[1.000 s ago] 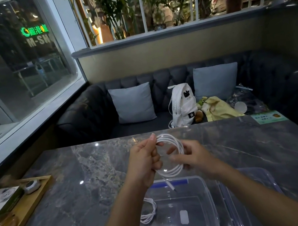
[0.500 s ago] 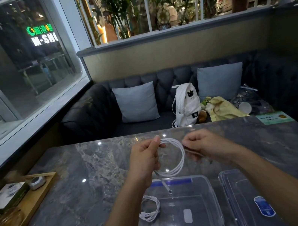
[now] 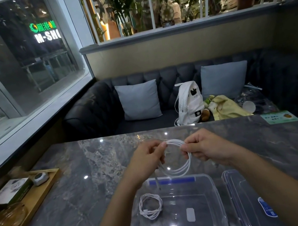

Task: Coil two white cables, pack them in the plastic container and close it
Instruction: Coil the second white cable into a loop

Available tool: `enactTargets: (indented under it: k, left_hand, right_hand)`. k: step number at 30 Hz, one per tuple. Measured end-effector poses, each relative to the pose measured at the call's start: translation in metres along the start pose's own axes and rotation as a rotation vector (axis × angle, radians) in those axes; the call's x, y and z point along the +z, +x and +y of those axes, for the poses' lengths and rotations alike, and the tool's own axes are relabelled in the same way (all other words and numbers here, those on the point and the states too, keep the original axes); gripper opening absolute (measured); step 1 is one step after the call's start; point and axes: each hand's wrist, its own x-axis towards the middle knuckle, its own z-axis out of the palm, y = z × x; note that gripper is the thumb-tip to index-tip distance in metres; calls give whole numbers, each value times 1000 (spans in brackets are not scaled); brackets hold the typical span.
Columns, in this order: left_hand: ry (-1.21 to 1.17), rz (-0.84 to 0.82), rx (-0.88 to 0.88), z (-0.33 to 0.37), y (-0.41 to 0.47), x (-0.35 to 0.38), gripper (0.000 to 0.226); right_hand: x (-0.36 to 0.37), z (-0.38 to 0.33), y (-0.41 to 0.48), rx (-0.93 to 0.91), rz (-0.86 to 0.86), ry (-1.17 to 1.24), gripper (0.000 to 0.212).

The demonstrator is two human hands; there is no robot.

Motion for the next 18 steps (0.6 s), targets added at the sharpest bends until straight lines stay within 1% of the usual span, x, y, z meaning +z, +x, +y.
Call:
enactTargets:
  k: [2, 4, 5, 8, 10, 12, 14, 15, 17, 18]
  left_hand:
    - [53, -81, -44, -2, 1, -7, 21]
    - [163, -91, -99, -5, 3, -14, 24]
    - [181, -100, -131, -7, 3, -19, 25]
    - [120, -182, -223, -11, 0, -29, 29]
    - [107, -207, -211, -13, -1, -34, 24]
    - [-29, -281, -165, -14, -3, -34, 13]
    - [-190, -381, -132, -13, -6, -30, 17]
    - [-224, -410, -123, -14, -7, -28, 17]
    - [-271, -415, -85, -17, -9, -22, 13]
    - [-297, -377, -63, -18, -9, -19, 16]
  right_hand:
    - [0, 0, 1, 9, 22, -50, 28]
    - [-1, 1, 3, 17, 52, -76, 29]
    - [-2, 2, 3, 22, 67, -80, 29]
    - [-3, 4, 4, 34, 82, -80, 31]
    - [-2, 5, 5, 45, 88, -92, 32]
    - [-1, 5, 6, 55, 90, -92, 32]
    - [1, 4, 8, 60, 69, -56, 29]
    - [3, 4, 9, 62, 52, -26, 28]
    - [7, 4, 10, 68, 21, 49, 27]
    - [10, 4, 11, 71, 12, 88, 26]
